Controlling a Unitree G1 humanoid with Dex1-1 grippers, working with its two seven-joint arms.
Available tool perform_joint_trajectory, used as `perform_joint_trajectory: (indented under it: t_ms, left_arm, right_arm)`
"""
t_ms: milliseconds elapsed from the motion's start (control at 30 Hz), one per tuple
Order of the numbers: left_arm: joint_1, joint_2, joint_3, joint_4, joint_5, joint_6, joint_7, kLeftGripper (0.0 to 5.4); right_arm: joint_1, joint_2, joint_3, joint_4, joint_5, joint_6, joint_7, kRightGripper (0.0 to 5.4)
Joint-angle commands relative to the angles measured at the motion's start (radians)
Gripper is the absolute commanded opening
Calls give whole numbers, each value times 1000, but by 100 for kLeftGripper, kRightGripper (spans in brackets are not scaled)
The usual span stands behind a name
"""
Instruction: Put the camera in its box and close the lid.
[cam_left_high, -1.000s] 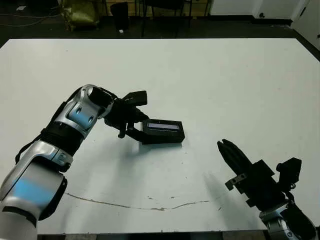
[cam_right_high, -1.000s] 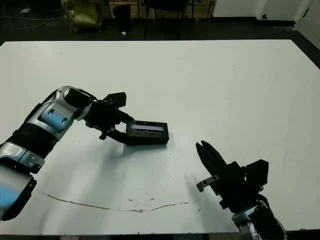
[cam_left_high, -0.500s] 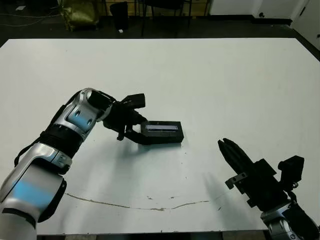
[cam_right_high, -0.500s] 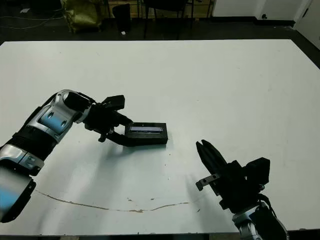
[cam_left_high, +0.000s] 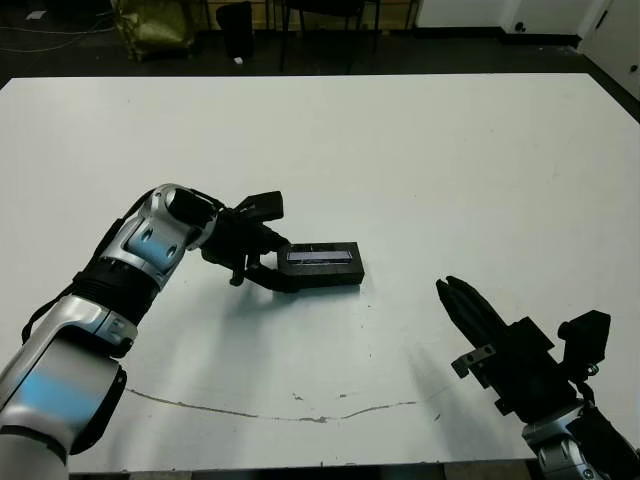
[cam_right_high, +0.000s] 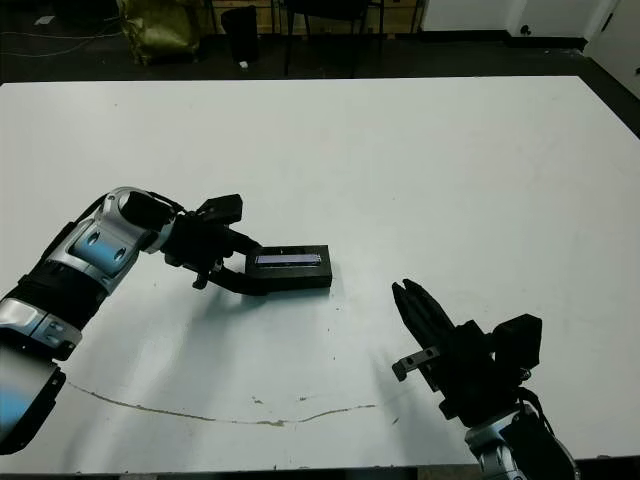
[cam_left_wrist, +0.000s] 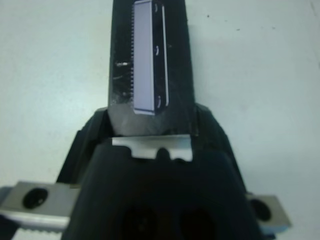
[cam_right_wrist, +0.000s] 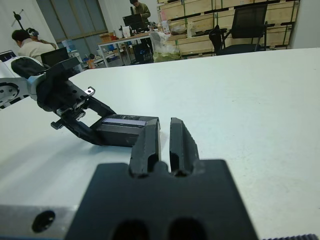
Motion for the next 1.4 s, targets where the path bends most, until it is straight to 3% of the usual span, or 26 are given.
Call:
perform_joint_trajectory:
  t_ms: [33, 200, 400, 667, 1133, 1400]
  left_arm:
    - [70, 50, -42, 28, 49, 10, -27, 226]
    - [79, 41, -53, 2, 55, -17, -6, 226]
    - [56, 36, -117, 20, 105, -114, -21, 364]
    - [44, 57, -175, 22, 145, -118, -29, 537]
    - [72, 116, -194, -11, 174, -86, 2, 537]
    - [139, 247, -128, 9, 164, -230, 73, 537]
  right_arm:
    - [25, -12, -6, -3, 2, 21, -5, 0]
    - [28, -10, -2, 1, -2, 20, -7, 0]
    - [36, -9, 7, -4, -15, 21, -13, 0]
    - [40, -11, 1, -5, 12, 10, 4, 0]
    - [36, -17, 3, -12, 3, 29, -15, 0]
    - [29, -19, 7, 5, -9, -2, -1, 0]
